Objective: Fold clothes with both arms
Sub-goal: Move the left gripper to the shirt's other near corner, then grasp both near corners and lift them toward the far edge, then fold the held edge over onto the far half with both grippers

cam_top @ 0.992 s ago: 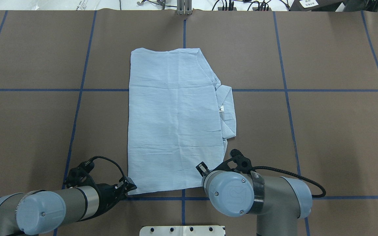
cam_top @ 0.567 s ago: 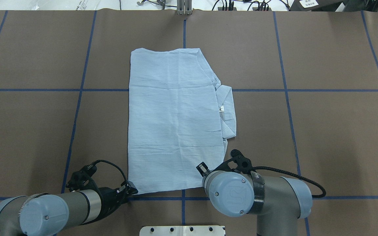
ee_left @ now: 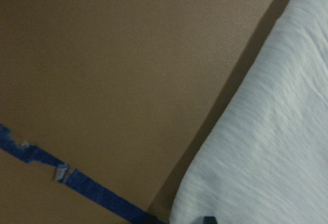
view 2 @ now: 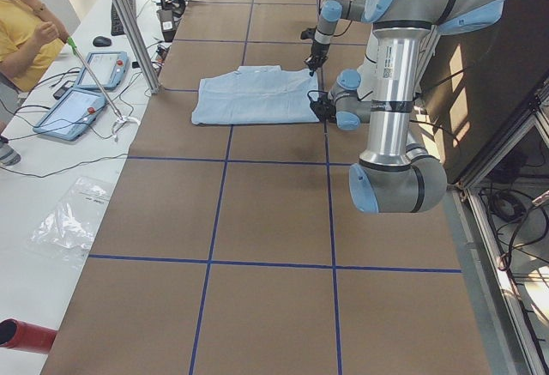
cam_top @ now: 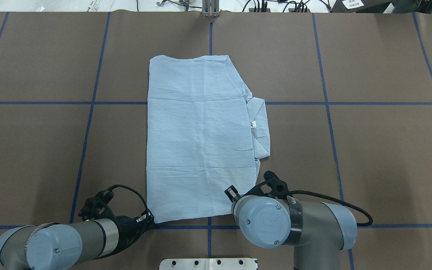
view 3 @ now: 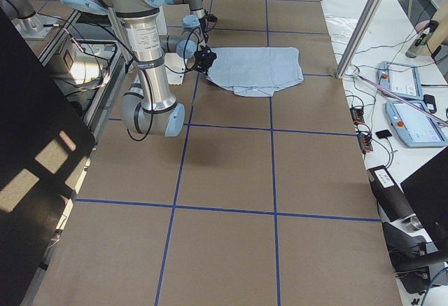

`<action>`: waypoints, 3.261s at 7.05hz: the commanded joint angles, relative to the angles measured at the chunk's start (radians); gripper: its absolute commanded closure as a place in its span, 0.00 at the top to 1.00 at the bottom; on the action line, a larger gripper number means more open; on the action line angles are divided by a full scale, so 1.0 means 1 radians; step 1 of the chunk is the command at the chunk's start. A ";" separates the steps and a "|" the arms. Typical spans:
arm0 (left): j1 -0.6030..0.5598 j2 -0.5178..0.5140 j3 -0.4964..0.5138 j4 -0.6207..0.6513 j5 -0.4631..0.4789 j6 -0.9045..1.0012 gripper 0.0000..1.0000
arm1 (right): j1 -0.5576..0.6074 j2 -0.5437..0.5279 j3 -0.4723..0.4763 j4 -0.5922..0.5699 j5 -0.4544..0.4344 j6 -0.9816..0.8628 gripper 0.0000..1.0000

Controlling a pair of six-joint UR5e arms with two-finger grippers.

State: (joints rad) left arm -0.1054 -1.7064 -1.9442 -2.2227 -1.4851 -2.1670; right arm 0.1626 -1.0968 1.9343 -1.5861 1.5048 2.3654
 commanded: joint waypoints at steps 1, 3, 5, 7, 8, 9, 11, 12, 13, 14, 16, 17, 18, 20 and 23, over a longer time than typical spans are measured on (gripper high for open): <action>-0.007 -0.001 -0.022 0.000 0.000 0.001 0.00 | 0.000 0.000 0.000 0.000 0.000 0.000 0.00; -0.011 0.017 -0.099 0.000 0.000 0.001 0.00 | -0.011 -0.003 0.009 -0.002 -0.008 0.009 0.00; 0.009 0.010 -0.149 0.056 0.031 -0.048 0.00 | -0.055 -0.038 0.104 -0.021 -0.066 0.015 0.00; 0.045 0.008 -0.232 0.125 0.035 -0.106 0.00 | -0.101 -0.041 0.233 -0.171 -0.081 0.046 0.00; 0.050 0.007 -0.277 0.152 0.037 -0.117 0.00 | -0.100 -0.038 0.273 -0.211 -0.081 0.048 0.00; 0.041 0.001 -0.300 0.153 0.043 -0.119 0.00 | -0.074 -0.028 0.273 -0.212 -0.074 0.046 0.00; -0.089 -0.057 -0.291 0.155 -0.002 0.024 0.00 | 0.016 0.004 0.256 -0.204 -0.061 -0.009 0.00; -0.170 -0.080 -0.279 0.175 -0.057 0.070 0.00 | 0.087 0.017 0.241 -0.195 -0.020 -0.075 0.00; -0.242 -0.126 -0.225 0.189 -0.111 0.128 0.00 | 0.162 0.056 0.174 -0.163 0.042 -0.116 0.00; -0.302 -0.180 -0.158 0.189 -0.118 0.166 0.00 | 0.228 0.099 0.073 -0.082 0.087 -0.158 0.00; -0.425 -0.252 -0.034 0.187 -0.187 0.254 0.00 | 0.340 0.136 -0.033 -0.031 0.184 -0.240 0.00; -0.462 -0.265 0.015 0.178 -0.198 0.291 0.00 | 0.377 0.190 -0.110 -0.031 0.211 -0.268 0.00; -0.506 -0.292 0.063 0.175 -0.199 0.320 0.00 | 0.417 0.236 -0.186 -0.028 0.253 -0.296 0.00; -0.546 -0.370 0.187 0.160 -0.210 0.332 0.00 | 0.495 0.323 -0.404 0.107 0.332 -0.327 0.00; -0.588 -0.442 0.433 -0.014 -0.211 0.341 0.00 | 0.537 0.447 -0.624 0.143 0.362 -0.406 0.00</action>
State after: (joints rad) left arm -0.6776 -2.1141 -1.6064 -2.1796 -1.6957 -1.8329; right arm 0.6859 -0.7031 1.3992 -1.4525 1.8577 1.9842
